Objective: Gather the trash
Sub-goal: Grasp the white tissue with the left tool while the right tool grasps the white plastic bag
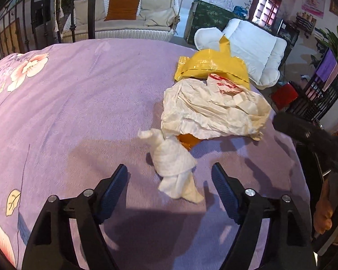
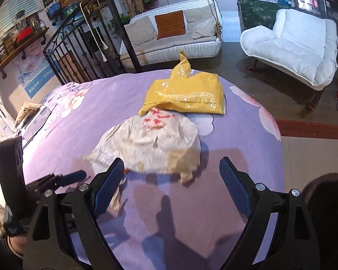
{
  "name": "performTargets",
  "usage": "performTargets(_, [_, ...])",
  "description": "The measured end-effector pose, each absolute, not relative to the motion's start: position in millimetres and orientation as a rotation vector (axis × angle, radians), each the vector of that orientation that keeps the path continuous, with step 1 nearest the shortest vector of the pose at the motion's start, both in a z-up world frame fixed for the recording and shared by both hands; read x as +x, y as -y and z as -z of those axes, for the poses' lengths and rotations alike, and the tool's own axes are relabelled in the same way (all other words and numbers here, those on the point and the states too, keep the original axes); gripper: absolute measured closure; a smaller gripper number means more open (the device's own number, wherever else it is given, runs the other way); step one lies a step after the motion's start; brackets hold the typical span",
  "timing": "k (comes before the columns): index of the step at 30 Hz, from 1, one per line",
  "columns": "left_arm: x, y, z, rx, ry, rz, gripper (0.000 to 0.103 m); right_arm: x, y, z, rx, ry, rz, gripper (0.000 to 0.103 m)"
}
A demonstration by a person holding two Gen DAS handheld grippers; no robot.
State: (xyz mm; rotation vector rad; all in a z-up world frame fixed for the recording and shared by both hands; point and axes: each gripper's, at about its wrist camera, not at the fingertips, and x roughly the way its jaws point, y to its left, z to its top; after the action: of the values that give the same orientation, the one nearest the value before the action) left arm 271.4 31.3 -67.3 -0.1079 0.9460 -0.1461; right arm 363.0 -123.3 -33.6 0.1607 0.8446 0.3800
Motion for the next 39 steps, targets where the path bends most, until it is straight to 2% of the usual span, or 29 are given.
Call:
performTargets(4, [279,-29,75,-0.103,-0.984,0.155,0.043,393,114,43,0.159,-0.865,-0.357,0.025])
performTargets(6, [279,-29,77,-0.097,-0.99,0.15,0.053,404,108,52,0.164,-0.901,-0.365,0.035])
performTargets(8, [277,-31,77,-0.106,-0.988,0.151,0.063,407,105,62,0.177,-0.937,-0.369,0.056])
performTargets(9, [277,-32,76,-0.111,-0.987,0.157,0.069,405,103,65,0.173,-0.948,-0.37,0.059])
performTargets(14, [267,-34,70,-0.111,-0.966,0.156,0.076,387,102,60,0.166,-0.91,-0.375,0.071])
performTargets(22, [243,-42,52,-0.145,-0.899,0.149,0.078,345,123,32,0.224,-0.823,-0.372,0.073])
performTargets(39, [184,-15,17,-0.117,-0.769,0.203,0.078,259,187,9,0.352,-0.703,-0.305,0.073])
